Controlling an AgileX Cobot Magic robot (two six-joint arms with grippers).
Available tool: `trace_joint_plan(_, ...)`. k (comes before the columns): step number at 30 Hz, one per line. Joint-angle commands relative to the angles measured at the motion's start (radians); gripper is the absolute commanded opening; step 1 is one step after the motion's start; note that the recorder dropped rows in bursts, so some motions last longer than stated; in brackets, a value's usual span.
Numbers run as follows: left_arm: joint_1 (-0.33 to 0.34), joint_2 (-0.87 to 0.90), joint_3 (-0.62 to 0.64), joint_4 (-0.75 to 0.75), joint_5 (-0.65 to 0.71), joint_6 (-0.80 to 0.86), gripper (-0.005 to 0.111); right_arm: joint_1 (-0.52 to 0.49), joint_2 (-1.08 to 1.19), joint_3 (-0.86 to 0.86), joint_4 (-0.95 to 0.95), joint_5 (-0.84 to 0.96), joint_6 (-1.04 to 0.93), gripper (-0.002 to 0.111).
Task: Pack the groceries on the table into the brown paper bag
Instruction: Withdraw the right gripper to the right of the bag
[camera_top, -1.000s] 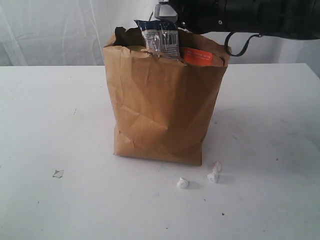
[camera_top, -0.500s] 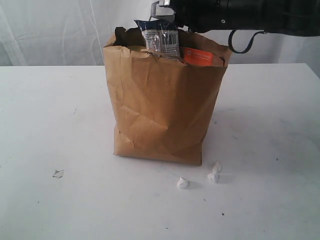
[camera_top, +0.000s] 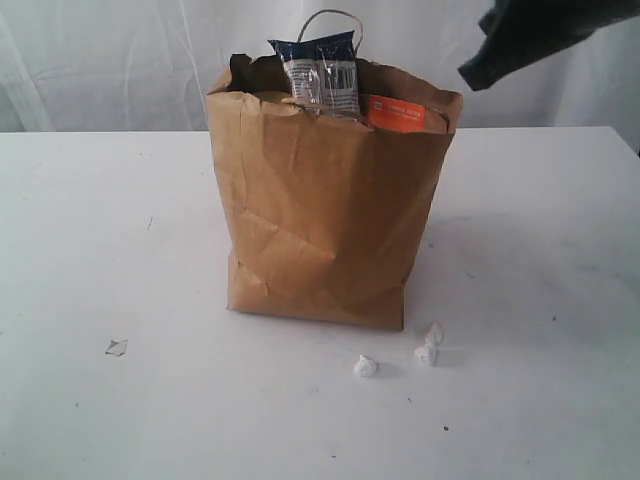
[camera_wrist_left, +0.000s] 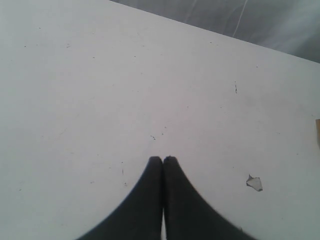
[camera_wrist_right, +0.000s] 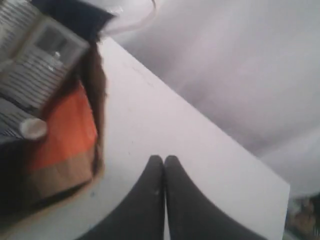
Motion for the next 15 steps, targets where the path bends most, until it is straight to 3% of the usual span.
trace_joint_plan(1, 0.003, -0.005, 0.006, 0.004, 0.001, 0.000, 0.000, -0.089, 0.013, 0.030, -0.279, 0.099, 0.575, 0.000)
trace_joint_plan(3, 0.003, -0.005, 0.006, 0.004, 0.001, 0.000, 0.000, -0.145, 0.013, 0.103, -0.309, 0.067, 0.797, 0.000)
trace_joint_plan(4, 0.003, -0.005, 0.006, 0.004, 0.001, 0.000, 0.000, -0.157, 0.013, 0.145, -0.299, 0.042, 0.795, 0.000)
trace_joint_plan(10, 0.003, -0.005, 0.006, 0.004, 0.001, 0.000, 0.000, -0.157, 0.036, 0.330, 0.060, 0.099, 0.189, 0.000)
trace_joint_plan(15, 0.003, -0.005, 0.006, 0.004, 0.001, 0.000, 0.000, -0.132, 0.103, 0.399, 0.544, 0.049, -0.215, 0.000)
